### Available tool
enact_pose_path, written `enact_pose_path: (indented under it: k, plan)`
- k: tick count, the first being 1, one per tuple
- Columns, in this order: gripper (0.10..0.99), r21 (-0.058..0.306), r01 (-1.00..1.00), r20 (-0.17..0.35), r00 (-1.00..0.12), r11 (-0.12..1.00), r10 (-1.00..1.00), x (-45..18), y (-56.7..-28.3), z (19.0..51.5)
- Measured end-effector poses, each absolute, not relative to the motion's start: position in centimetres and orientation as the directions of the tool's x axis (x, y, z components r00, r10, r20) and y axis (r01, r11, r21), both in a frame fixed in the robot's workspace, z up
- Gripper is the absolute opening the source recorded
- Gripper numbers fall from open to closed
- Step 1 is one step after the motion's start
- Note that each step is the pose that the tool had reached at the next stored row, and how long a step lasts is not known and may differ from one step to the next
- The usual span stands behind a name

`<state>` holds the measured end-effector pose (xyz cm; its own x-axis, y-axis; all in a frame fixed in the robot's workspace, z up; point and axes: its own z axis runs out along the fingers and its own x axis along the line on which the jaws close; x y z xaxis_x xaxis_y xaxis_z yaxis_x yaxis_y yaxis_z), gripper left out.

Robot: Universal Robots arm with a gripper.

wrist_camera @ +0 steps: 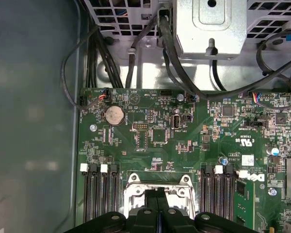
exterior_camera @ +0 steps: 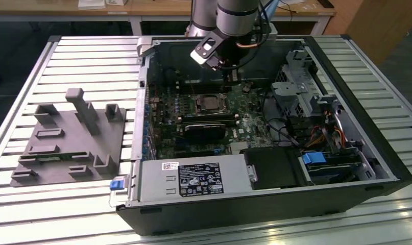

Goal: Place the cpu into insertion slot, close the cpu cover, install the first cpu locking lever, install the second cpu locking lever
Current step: 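Close the cpu cover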

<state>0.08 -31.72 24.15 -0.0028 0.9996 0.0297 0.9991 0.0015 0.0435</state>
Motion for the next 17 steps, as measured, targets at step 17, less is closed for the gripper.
enact_pose_path:
  k: [17]
  plan:
    - [0.114,0.043,0.999,0.030,-0.003,0.001,1.000,-0.26,-31.72,24.15]
